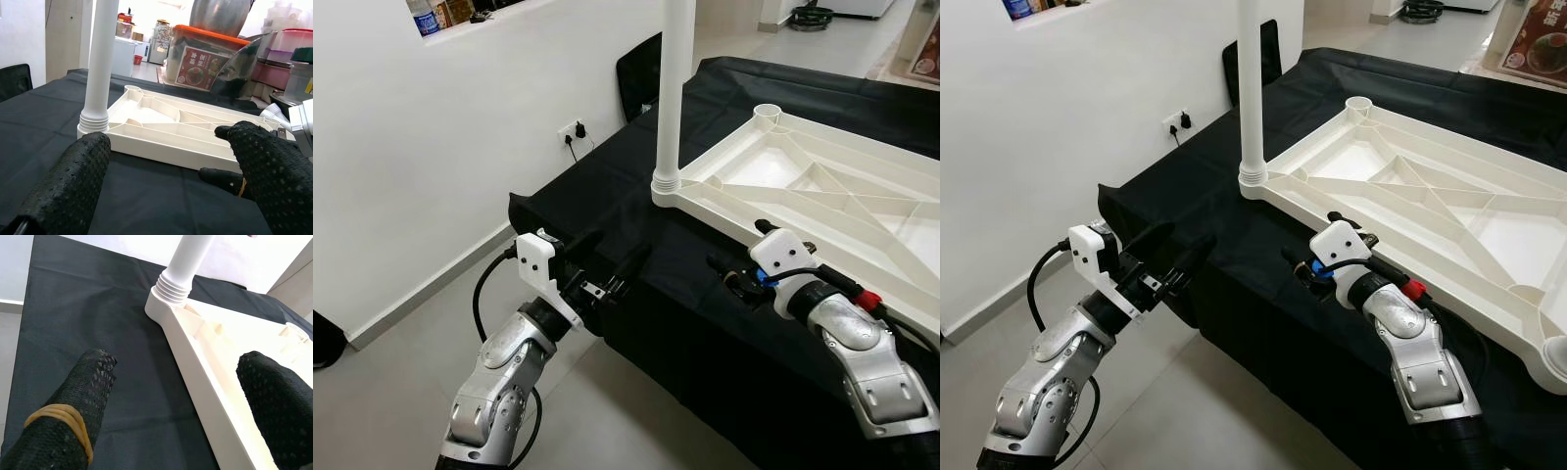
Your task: Building children table
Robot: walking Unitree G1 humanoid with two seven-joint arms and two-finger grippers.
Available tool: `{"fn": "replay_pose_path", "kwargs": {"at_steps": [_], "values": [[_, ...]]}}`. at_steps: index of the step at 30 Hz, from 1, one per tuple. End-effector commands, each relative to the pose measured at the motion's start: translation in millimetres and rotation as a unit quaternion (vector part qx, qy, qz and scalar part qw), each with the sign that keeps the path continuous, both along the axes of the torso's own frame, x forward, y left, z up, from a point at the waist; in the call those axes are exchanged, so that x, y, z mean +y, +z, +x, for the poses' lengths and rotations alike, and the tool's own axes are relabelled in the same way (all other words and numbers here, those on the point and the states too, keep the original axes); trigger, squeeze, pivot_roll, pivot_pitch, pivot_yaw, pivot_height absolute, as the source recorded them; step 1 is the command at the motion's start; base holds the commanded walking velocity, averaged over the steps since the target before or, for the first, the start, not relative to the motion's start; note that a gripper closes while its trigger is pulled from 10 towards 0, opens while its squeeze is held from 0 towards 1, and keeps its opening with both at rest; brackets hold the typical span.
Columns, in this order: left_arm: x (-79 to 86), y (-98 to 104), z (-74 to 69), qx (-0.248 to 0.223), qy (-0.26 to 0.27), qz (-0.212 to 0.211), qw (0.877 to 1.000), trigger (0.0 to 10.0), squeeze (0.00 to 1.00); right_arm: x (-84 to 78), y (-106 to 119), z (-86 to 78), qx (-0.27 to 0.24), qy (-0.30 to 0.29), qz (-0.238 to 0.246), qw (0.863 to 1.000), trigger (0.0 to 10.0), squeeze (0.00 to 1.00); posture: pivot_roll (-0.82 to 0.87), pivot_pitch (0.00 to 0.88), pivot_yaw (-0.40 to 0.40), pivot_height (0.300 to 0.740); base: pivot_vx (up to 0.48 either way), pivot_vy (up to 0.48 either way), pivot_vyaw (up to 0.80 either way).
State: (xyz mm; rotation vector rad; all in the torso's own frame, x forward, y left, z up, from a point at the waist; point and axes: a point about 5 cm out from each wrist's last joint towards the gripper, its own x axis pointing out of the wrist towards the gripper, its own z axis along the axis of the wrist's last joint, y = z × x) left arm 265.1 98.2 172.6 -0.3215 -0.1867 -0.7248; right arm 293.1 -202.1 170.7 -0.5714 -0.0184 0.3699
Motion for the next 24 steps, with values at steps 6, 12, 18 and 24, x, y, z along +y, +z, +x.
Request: {"fn": "replay_pose_path", "kwargs": {"at_steps": [6,12,18,24], "values": [[0.8,-1.7,0.1,-0.001,0.009,0.006,1.000,10.0,0.00,7.0,0.4,1.8,-0.002,0.018,0.004,1.000,10.0,0.00,-0.12,0.068,0.031,0.740,0.000,0.000,0.00],[-0.3,-3.9,-0.1,0.001,0.008,0.008,1.000,10.0,0.00,7.2,-1.6,2.4,0.001,0.019,0.004,1.000,10.0,0.00,-0.12,0.066,0.031,0.740,0.000,0.000,0.00],[1.0,-3.5,0.0,0.001,0.005,0.011,1.000,10.0,0.00,9.7,-0.6,4.9,0.000,0.022,0.007,1.000,10.0,0.00,-0.11,0.060,0.033,0.740,0.000,0.000,0.00],[0.9,-2.2,0.1,-0.003,0.006,0.012,1.000,10.0,0.00,11.2,-0.2,6.0,0.000,0.027,0.008,1.000,10.0,0.00,-0.11,0.057,0.026,0.740,0.000,0.000,0.00]]}}
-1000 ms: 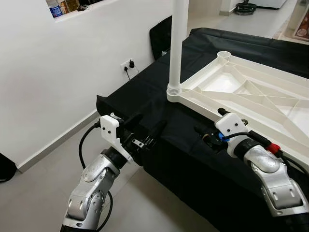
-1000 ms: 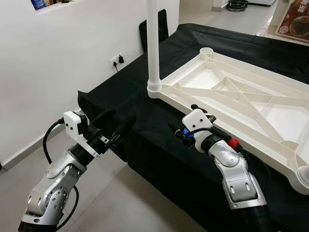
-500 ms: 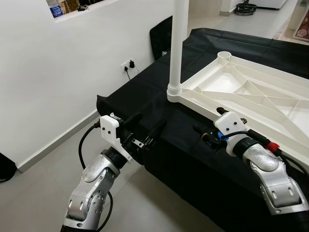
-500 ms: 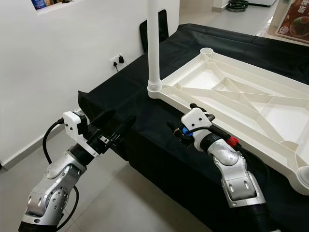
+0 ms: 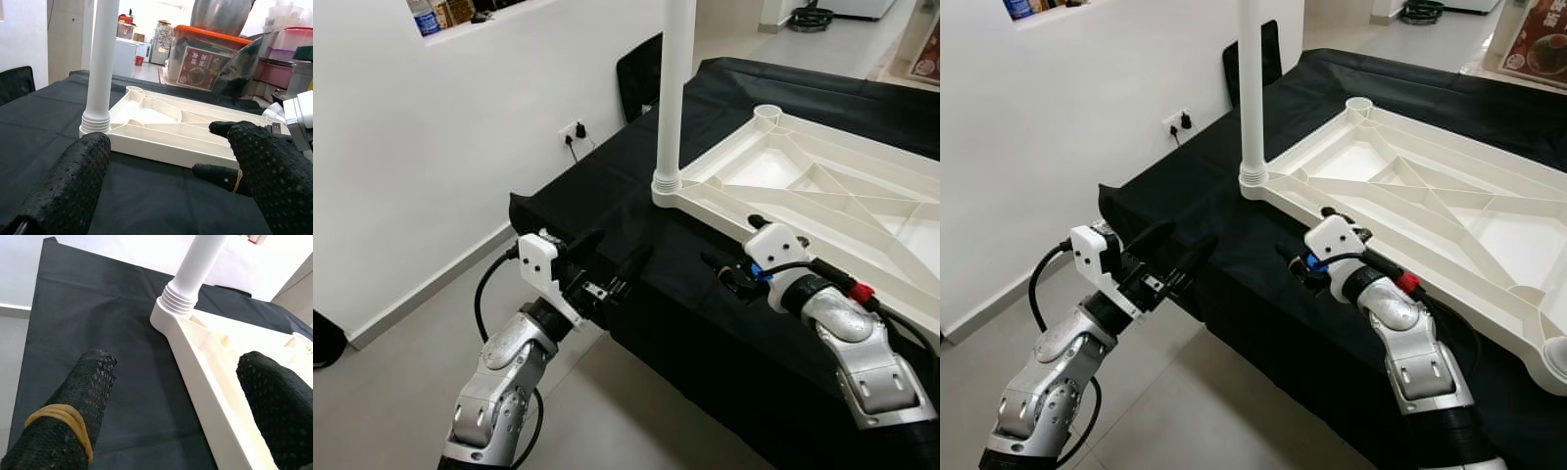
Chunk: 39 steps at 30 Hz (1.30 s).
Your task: Building children table
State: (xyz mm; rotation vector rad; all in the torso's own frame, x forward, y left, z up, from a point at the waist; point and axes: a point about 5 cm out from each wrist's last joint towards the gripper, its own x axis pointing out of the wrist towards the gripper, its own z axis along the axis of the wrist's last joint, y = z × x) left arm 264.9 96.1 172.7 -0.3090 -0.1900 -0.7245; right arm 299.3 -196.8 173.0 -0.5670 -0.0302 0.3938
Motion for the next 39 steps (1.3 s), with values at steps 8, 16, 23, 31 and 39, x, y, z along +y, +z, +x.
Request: {"fn": "replay_pose_path", "kwargs": {"at_steps": [8,16,23,31,39], "values": [[4.8,-1.6,0.6,-0.002,0.011,0.008,1.000,10.0,0.00,8.8,-2.4,-0.8,0.001,0.023,0.011,1.000,10.0,0.00,-0.11,0.057,0.029,0.740,0.000,0.000,0.00],[5.5,-2.4,-0.5,0.000,0.011,0.010,1.000,10.0,0.00,13.7,-5.8,-3.5,0.006,0.033,0.019,0.999,10.0,0.00,-0.10,0.064,0.033,0.740,0.000,0.000,0.00],[6.4,-3.2,-1.7,0.002,0.009,0.012,1.000,10.0,0.00,16.3,-9.3,-5.6,0.010,0.038,0.023,0.999,10.0,0.00,-0.10,0.063,0.035,0.740,0.000,0.000,0.00],[6.5,-3.3,0.0,0.001,0.008,0.013,1.000,10.0,0.00,21.6,-8.9,-4.8,0.012,0.050,0.025,0.998,10.0,0.00,-0.10,0.047,0.029,0.740,0.000,0.000,0.00],[4.6,-2.5,-1.1,-0.001,0.007,0.012,1.000,10.0,0.00,22.9,-7.9,-6.6,0.012,0.056,0.026,0.998,10.0,0.00,-0.10,0.052,0.030,0.740,0.000,0.000,0.00]]}}
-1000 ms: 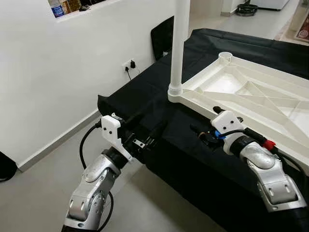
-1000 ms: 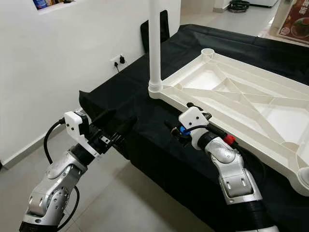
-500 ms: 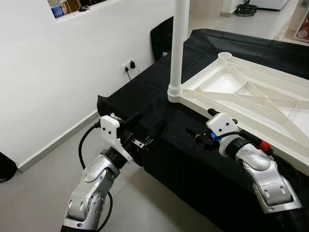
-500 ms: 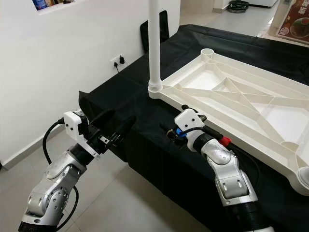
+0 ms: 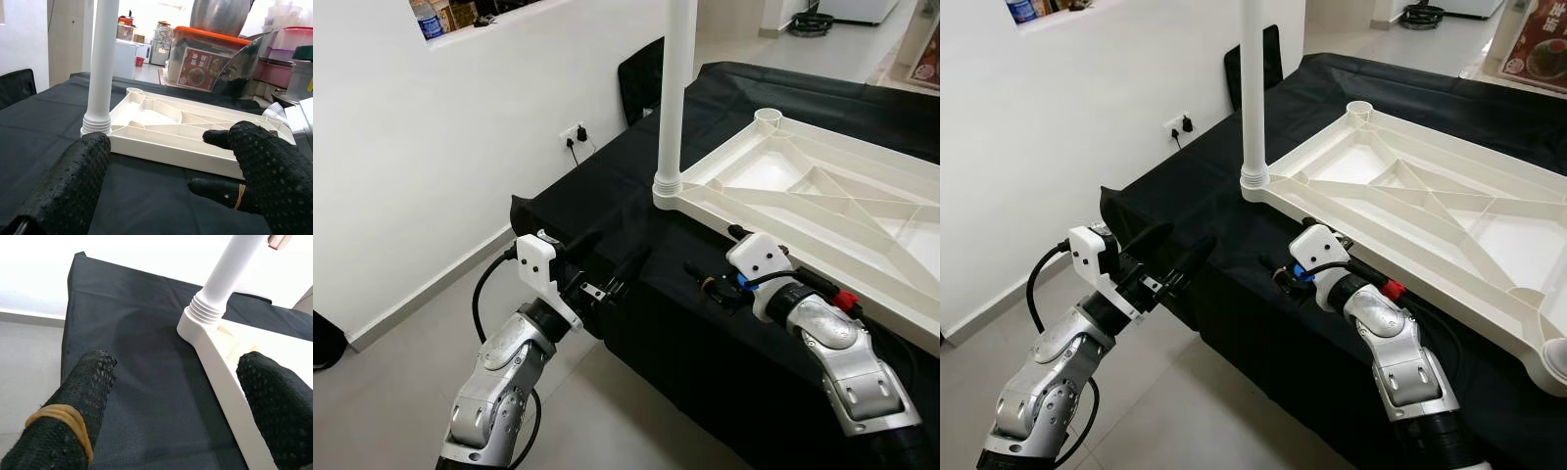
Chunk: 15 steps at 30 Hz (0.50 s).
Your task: Building children table
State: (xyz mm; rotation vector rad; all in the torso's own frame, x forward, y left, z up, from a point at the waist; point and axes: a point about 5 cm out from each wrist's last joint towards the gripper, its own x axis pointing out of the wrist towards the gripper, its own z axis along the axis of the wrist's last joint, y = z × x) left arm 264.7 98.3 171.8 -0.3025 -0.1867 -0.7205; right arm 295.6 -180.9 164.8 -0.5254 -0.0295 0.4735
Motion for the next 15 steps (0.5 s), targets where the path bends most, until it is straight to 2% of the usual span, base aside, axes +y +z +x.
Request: {"fn": "replay_pose_path", "kwargs": {"at_steps": [1,5,15], "values": [[3.6,-2.3,-1.1,0.000,0.009,0.011,1.000,10.0,0.00,7.2,0.1,-3.5,-0.002,0.019,0.008,1.000,10.0,0.00,-0.10,0.052,0.029,0.740,0.000,0.000,0.00],[8.8,-3.0,-1.4,0.002,0.019,0.011,1.000,10.0,0.00,8.9,-0.2,-5.2,-0.002,0.020,0.007,1.000,10.0,0.00,-0.10,0.057,0.029,0.740,0.000,0.000,0.00],[9.1,-3.5,-1.6,0.003,0.023,0.011,1.000,10.0,0.00,9.7,-1.2,-6.4,0.002,0.022,0.008,1.000,10.0,0.00,-0.10,0.070,0.026,0.740,0.000,0.000,0.00]]}}
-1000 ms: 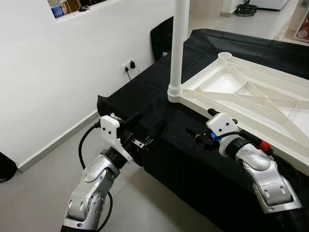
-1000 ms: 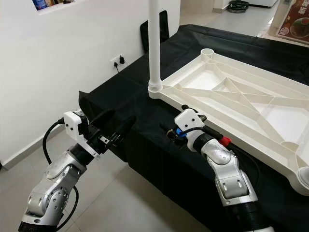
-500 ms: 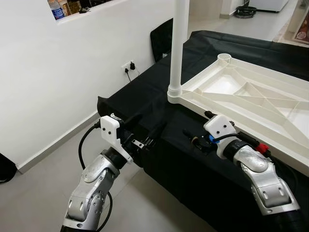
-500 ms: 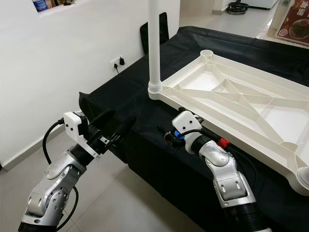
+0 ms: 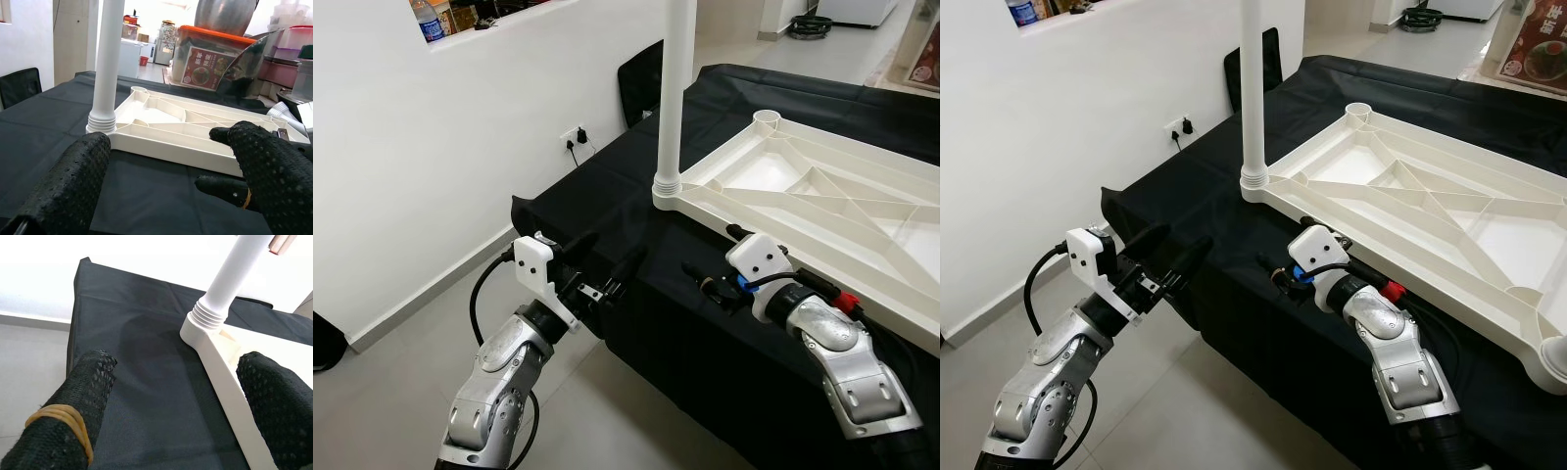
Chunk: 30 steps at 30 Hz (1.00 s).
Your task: Building children table
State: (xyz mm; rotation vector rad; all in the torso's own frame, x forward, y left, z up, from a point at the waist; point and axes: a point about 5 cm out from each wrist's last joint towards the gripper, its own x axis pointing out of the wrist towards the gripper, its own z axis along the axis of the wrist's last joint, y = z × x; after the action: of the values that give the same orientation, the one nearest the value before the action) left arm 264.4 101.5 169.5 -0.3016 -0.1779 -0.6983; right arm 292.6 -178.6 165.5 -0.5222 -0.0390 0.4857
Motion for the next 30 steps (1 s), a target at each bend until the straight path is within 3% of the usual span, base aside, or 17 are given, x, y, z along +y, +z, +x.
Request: {"fn": "replay_pose_path", "kwargs": {"at_steps": [1,30], "values": [[6.1,-1.4,-1.3,-0.003,0.013,0.010,1.000,10.0,0.00,6.7,-2.4,-3.6,0.006,0.015,0.005,1.000,10.0,0.00,-0.10,0.070,0.025,0.740,0.000,0.000,0.00],[14.8,3.3,0.0,-0.007,0.051,0.013,0.999,10.0,0.00,2.6,-5.0,-1.7,0.008,-0.005,0.001,1.000,10.0,0.00,-0.09,0.103,0.023,0.740,0.000,0.000,0.00]]}}
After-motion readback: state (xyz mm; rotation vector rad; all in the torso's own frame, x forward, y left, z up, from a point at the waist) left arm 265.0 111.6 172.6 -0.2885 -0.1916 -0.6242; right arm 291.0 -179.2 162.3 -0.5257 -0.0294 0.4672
